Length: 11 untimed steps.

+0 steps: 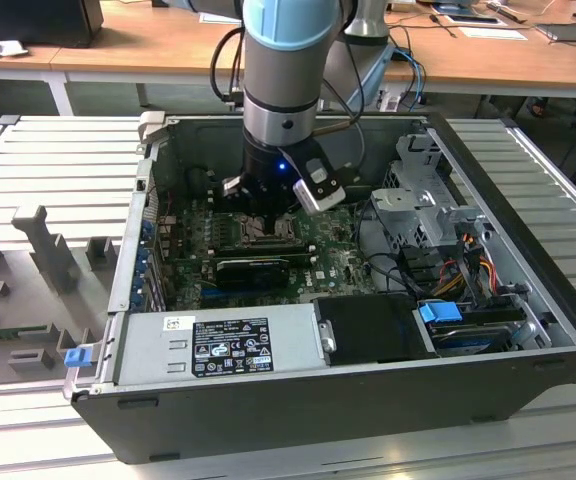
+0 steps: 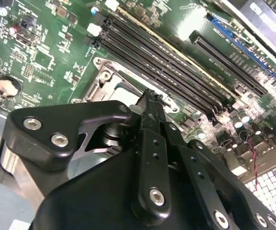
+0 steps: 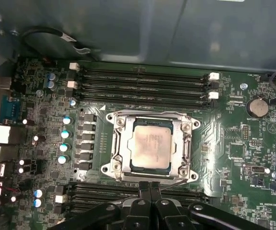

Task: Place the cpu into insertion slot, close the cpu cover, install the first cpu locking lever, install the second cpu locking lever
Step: 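Install the second cpu locking lever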

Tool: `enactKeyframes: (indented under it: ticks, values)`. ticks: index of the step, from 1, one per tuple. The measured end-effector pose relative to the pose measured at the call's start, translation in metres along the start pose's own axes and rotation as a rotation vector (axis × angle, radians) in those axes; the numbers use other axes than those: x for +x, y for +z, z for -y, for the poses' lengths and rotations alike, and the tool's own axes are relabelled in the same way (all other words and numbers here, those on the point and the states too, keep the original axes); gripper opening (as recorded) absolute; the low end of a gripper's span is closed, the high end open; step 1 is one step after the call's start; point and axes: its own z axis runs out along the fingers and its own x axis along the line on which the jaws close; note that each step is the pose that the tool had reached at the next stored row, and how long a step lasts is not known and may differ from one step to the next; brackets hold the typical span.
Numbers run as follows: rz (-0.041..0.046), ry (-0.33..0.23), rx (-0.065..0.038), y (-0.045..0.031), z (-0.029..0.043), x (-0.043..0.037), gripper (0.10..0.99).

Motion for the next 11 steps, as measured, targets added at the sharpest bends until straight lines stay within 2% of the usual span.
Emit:
enactKeyframes:
  ticks: [5, 7, 10, 11]
  values:
    - [0.0007, -0.001, -0.011, 0.0011, 0.0004, 0.0048, 0.106]
    - [0.0009, -0.001, -0.014, 0.0025, 0.0036, 0.0053, 0.106]
    - [0.0025, -0.001, -0.033, 0.0024, 0.007, 0.01, 0.106]
    - [0.0033, -0.001, -0.042, 0.0023, 0.0089, 0.0132, 0.106]
